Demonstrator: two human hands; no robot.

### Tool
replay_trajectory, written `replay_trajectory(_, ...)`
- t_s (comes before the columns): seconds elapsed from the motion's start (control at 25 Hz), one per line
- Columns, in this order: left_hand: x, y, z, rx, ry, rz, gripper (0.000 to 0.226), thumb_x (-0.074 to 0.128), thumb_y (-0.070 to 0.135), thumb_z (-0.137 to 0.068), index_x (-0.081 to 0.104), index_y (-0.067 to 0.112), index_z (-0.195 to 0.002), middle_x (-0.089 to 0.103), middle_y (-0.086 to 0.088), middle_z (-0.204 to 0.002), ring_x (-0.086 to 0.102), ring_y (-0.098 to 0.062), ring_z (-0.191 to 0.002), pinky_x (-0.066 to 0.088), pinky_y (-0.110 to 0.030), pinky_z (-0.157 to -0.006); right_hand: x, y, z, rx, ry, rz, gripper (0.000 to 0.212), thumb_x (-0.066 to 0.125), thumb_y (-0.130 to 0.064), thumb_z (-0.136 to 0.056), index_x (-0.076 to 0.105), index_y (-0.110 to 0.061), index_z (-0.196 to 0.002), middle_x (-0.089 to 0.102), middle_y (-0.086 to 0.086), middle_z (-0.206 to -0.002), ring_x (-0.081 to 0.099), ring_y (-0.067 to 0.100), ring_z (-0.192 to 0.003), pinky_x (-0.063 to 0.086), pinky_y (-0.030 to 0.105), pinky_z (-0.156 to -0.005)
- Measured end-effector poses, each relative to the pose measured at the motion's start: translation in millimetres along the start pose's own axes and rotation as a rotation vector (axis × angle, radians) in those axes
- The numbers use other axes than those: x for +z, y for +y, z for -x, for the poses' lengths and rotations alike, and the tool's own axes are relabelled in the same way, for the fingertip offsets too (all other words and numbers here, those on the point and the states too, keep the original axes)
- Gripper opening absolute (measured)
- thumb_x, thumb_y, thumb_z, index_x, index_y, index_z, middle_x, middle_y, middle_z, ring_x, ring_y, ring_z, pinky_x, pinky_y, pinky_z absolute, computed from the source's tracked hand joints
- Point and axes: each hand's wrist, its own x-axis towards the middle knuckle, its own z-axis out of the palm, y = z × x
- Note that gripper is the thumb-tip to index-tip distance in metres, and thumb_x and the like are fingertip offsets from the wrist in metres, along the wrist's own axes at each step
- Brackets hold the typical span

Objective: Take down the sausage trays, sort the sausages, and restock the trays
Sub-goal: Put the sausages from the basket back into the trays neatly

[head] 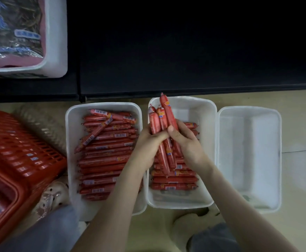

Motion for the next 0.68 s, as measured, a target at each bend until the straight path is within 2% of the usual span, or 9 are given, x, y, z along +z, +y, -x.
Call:
replay_trajectory(0.12, 6, 3, -3, 0.007, 0.011, -0.094, 0.03, 0.073, 0.017, -0.079, 0.067, 0.018, -0.108, 0.074, -0.003, -0.095, 0.07, -0.019, -0.092, 0.052, -0.039, -0.085, -11, -7, -6, -0.069, 0.051, 0.21, 0.026, 0.053, -0.023, -0.096, 0.059, -0.013, -0.119, 0.069, 0.004, -0.107, 0.065, 0.023, -0.103, 0.051, 0.038, -0.091)
replay_trajectory(0.2, 4, 7, -6, 0.016, 0.122, -0.084, 0.021, 0.072, 0.014, -0.081, 0.067, 0.017, -0.101, 0.073, -0.005, -0.093, 0.07, -0.019, -0.089, 0.051, -0.037, -0.084, -29, 1, -23, -0.187, 0.229, 0.645, 0.023, 0.054, -0.015, -0.095, 0.059, -0.014, -0.117, 0.066, -0.004, -0.099, 0.062, 0.022, -0.097, 0.049, 0.041, -0.088)
replay_trajectory(0.24, 2, 9, -6, 0.002, 0.185, -0.045, 0.019, 0.071, 0.014, -0.081, 0.067, 0.017, -0.1, 0.072, -0.006, -0.094, 0.069, -0.02, -0.09, 0.051, -0.037, -0.085, -39, 6, -35, -0.278, 0.353, 0.993, 0.028, 0.054, -0.011, -0.094, 0.057, -0.014, -0.122, 0.064, -0.002, -0.102, 0.059, 0.026, -0.099, 0.047, 0.042, -0.09)
replay_trajectory(0.32, -5, 9, -8, -0.032, 0.279, 0.049, 0.02, 0.071, 0.014, -0.082, 0.066, 0.015, -0.101, 0.071, -0.008, -0.099, 0.068, -0.022, -0.093, 0.051, -0.04, -0.089, -54, 15, -56, -0.317, 0.378, 1.498, 0.042, 0.051, -0.008, -0.094, 0.048, -0.013, -0.136, 0.056, 0.008, -0.126, 0.048, 0.033, -0.119, 0.033, 0.046, -0.104)
replay_trajectory(0.36, -8, 8, -8, -0.037, 0.308, 0.077, 0.02, 0.071, 0.013, -0.081, 0.066, 0.014, -0.101, 0.071, -0.009, -0.099, 0.068, -0.023, -0.094, 0.051, -0.041, -0.09, -54, 18, -64, -0.212, 0.306, 1.564, 0.047, 0.046, -0.014, -0.098, 0.037, -0.015, -0.144, 0.044, 0.008, -0.142, 0.035, 0.032, -0.132, 0.022, 0.044, -0.111)
replay_trajectory(0.44, -11, 5, -9, -0.043, 0.356, 0.117, 0.018, 0.071, 0.011, -0.081, 0.066, 0.012, -0.099, 0.072, -0.01, -0.098, 0.069, -0.024, -0.093, 0.05, -0.044, -0.093, -53, 31, -73, -0.015, 0.062, 1.543, 0.055, 0.035, -0.025, -0.102, 0.012, -0.021, -0.152, 0.014, 0.002, -0.159, 0.004, 0.021, -0.146, 0.002, 0.039, -0.118)
replay_trajectory(0.52, -8, 1, -11, -0.046, 0.396, 0.17, 0.02, 0.071, 0.012, -0.08, 0.066, 0.011, -0.1, 0.072, -0.009, -0.098, 0.069, -0.024, -0.093, 0.05, -0.045, -0.095, -42, 38, -65, -0.001, -0.083, 1.443, 0.056, 0.032, -0.028, -0.103, 0.006, -0.023, -0.152, 0.002, -0.001, -0.16, -0.008, 0.012, -0.145, -0.005, 0.037, -0.12)
replay_trajectory(0.6, -2, -4, -12, -0.039, 0.422, 0.163, 0.025, 0.071, 0.016, -0.08, 0.065, 0.015, -0.104, 0.071, -0.007, -0.1, 0.067, -0.024, -0.096, 0.048, -0.046, -0.096, -25, 32, -40, 0.001, -0.004, 0.982, 0.054, 0.038, -0.032, -0.101, 0.018, -0.027, -0.151, 0.016, -0.005, -0.158, 0.005, 0.0, -0.143, 0.01, 0.03, -0.12)
replay_trajectory(0.68, 6, -10, -8, -0.044, 0.348, 0.176, 0.03, 0.069, 0.019, -0.082, 0.064, 0.016, -0.112, 0.071, -0.007, -0.103, 0.067, -0.024, -0.099, 0.049, -0.046, -0.095, -11, 18, -12, 0.036, -0.006, 0.404, 0.052, 0.049, -0.034, -0.095, 0.03, -0.037, -0.143, 0.039, -0.015, -0.144, 0.035, -0.01, -0.13, 0.034, 0.017, -0.106)
